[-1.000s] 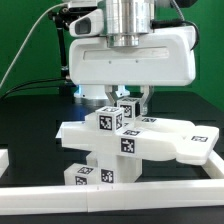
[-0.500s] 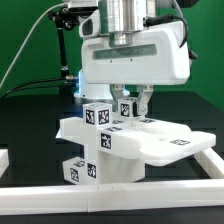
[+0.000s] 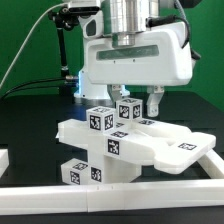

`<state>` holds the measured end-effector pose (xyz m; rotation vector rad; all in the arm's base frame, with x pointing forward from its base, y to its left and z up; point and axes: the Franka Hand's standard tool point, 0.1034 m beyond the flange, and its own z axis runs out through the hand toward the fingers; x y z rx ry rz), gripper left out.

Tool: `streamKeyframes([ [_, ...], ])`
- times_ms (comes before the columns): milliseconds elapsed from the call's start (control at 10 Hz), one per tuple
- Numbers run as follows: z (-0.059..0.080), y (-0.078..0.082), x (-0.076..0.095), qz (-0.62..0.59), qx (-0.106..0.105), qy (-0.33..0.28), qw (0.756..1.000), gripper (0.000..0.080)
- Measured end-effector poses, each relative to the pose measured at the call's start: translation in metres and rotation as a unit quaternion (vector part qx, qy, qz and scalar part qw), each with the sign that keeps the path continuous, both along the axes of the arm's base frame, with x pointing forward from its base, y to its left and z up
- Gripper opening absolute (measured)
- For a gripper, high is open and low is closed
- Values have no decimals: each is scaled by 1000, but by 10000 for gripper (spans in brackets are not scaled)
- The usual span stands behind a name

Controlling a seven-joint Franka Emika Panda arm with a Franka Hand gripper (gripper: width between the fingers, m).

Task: Assemble chair

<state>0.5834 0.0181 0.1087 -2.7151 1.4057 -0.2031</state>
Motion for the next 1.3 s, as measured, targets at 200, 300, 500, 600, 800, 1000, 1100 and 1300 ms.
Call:
streamKeyframes([
  [200, 11, 1, 3, 3, 4, -6, 1000, 639],
  [300, 22, 2, 4, 4, 10, -8, 1000, 648],
  [500, 48, 1, 6, 10, 23, -16, 1000, 649],
  [600, 61, 3, 6, 9, 32, -15, 999, 649],
  [800, 64, 4, 7, 9, 33, -18, 999, 649],
  [1000, 63, 5, 7, 9, 33, -17, 999, 649],
  [1100, 63, 5, 7, 9, 33, -17, 999, 649],
  [1300, 62, 4, 7, 9, 33, -17, 999, 649],
])
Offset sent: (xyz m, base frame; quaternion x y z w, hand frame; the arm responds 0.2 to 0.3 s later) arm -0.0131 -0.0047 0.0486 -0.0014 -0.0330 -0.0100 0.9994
